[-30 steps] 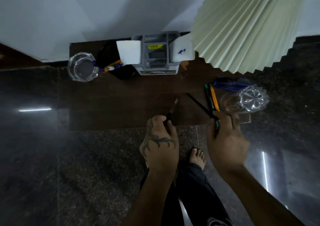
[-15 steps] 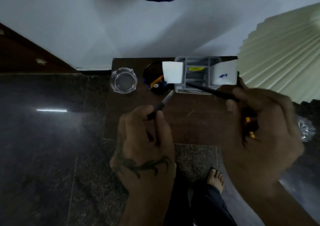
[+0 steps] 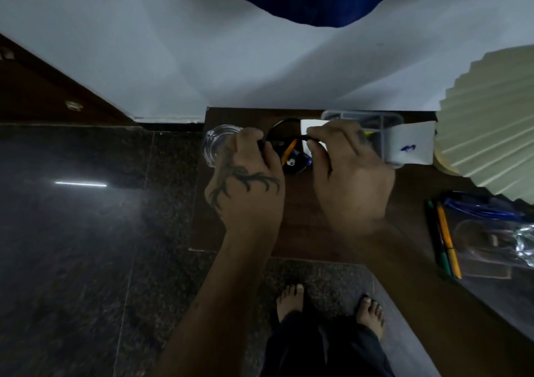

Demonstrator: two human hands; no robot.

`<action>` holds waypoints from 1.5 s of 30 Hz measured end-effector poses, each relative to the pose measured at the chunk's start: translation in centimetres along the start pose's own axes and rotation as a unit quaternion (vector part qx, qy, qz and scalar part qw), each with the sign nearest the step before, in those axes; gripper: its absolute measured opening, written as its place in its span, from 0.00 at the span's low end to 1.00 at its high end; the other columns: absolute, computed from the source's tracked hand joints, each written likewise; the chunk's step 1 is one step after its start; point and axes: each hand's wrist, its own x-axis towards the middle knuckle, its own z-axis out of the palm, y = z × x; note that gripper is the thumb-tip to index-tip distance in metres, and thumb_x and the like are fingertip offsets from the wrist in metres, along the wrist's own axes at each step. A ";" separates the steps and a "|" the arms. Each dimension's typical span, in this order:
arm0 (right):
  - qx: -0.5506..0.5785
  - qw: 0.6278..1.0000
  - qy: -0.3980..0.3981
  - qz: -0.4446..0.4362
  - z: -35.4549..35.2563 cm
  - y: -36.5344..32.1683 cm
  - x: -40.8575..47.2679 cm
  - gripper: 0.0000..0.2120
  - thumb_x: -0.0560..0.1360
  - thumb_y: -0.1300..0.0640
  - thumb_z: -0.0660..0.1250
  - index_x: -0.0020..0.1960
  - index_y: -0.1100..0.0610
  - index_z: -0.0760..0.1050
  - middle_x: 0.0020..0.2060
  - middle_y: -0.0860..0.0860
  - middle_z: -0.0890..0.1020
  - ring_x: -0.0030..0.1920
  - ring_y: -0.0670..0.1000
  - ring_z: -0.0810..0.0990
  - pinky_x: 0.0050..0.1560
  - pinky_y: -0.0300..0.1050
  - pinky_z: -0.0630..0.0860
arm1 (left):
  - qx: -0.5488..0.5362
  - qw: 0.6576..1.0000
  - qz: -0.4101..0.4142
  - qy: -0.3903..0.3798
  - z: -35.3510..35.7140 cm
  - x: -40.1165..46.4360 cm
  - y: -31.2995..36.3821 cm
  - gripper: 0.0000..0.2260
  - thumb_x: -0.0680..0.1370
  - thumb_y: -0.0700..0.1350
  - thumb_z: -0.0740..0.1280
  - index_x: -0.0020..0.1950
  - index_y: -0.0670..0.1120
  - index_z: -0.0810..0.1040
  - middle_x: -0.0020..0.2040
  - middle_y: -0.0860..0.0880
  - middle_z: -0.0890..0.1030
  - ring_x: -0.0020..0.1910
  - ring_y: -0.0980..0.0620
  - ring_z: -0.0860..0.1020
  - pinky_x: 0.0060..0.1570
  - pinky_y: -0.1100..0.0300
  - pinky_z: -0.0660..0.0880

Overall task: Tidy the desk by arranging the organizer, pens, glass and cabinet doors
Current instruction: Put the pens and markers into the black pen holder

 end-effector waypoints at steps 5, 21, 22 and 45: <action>-0.031 0.998 -0.048 -0.001 2.8 0.9 0.2 0.07 0.72 0.63 0.70 0.49 0.57 0.80 0.45 0.53 0.83 0.37 0.54 0.82 0.26 0.39 0.72 | 0.013 0.999 0.022 -0.019 2.3 1.1 -1.1 0.07 0.77 0.46 0.64 0.50 0.45 0.79 0.44 0.46 0.81 0.41 0.47 0.80 0.34 0.56 0.77; -0.040 0.993 -0.114 0.018 3.8 1.7 0.2 0.07 0.72 0.60 0.68 0.51 0.56 0.80 0.45 0.52 0.83 0.36 0.53 0.81 0.30 0.36 0.62 | 0.046 0.995 0.024 -0.082 4.1 1.6 -1.7 0.15 0.79 0.51 0.54 0.45 0.49 0.78 0.39 0.49 0.79 0.39 0.48 0.78 0.31 0.60 0.67; -0.032 0.993 -0.111 0.021 3.7 1.7 0.1 0.07 0.73 0.60 0.68 0.51 0.57 0.80 0.45 0.52 0.83 0.36 0.53 0.81 0.30 0.36 0.63 | 0.045 0.995 0.026 -0.083 4.1 1.4 -1.8 0.16 0.80 0.51 0.52 0.44 0.48 0.78 0.38 0.49 0.79 0.39 0.49 0.78 0.31 0.60 0.66; -0.047 0.939 -0.099 0.325 -9.2 10.2 -17.5 0.13 0.73 0.50 0.58 0.48 0.53 0.80 0.47 0.52 0.83 0.33 0.56 0.82 0.29 0.44 0.73 | 0.023 0.967 0.040 -0.249 5.0 -17.6 6.1 0.15 0.80 0.55 0.53 0.51 0.51 0.76 0.43 0.52 0.80 0.40 0.51 0.79 0.33 0.59 0.75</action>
